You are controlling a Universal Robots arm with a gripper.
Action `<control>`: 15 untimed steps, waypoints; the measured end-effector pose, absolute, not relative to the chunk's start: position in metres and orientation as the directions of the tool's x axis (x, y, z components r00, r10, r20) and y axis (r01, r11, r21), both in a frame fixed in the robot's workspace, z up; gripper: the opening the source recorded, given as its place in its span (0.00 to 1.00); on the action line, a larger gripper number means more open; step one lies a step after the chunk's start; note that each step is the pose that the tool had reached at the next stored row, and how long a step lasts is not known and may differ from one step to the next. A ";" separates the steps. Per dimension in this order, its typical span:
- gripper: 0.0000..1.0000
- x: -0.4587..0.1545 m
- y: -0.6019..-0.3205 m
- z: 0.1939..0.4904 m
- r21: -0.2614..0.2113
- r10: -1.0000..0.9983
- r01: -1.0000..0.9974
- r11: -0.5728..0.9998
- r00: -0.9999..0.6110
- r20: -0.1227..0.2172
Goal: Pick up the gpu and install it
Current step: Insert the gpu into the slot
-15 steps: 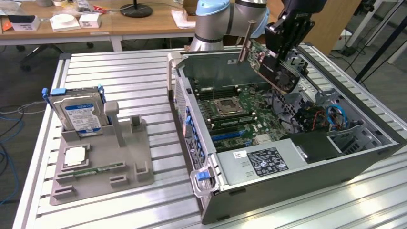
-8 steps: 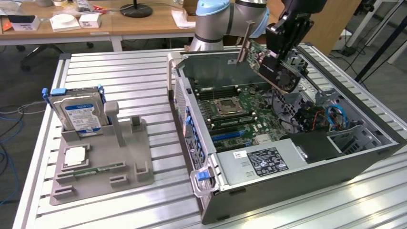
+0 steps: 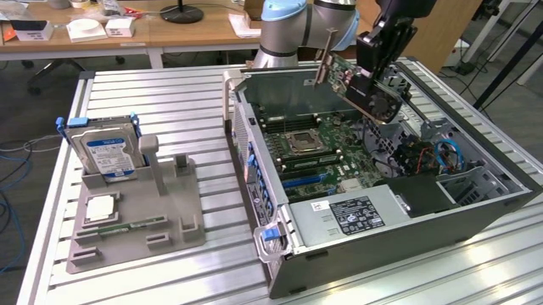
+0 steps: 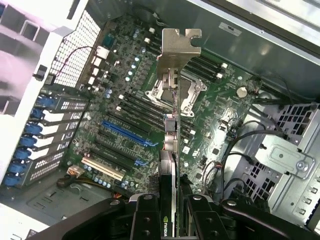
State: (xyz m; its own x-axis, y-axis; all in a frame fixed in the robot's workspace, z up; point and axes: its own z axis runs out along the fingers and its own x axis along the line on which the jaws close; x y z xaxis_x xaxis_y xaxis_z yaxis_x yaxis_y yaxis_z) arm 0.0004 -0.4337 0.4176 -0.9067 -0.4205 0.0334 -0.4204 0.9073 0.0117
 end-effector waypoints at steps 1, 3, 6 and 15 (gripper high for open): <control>0.26 0.000 -0.434 0.418 0.012 -0.427 -0.427 0.904 -0.904 0.033; 0.26 0.001 -0.434 0.418 0.012 -0.438 -0.438 0.899 -0.898 0.033; 0.26 0.001 -0.434 0.418 0.012 -0.440 -0.440 0.898 -0.897 0.033; 0.26 0.001 -0.434 0.418 0.012 -0.467 -0.467 0.884 -0.884 0.033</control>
State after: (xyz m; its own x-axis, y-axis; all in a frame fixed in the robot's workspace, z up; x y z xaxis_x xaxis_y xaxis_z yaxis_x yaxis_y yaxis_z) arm 0.0007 -0.4337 0.4176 -0.8837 -0.4668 0.0334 -0.4667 0.8843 0.0117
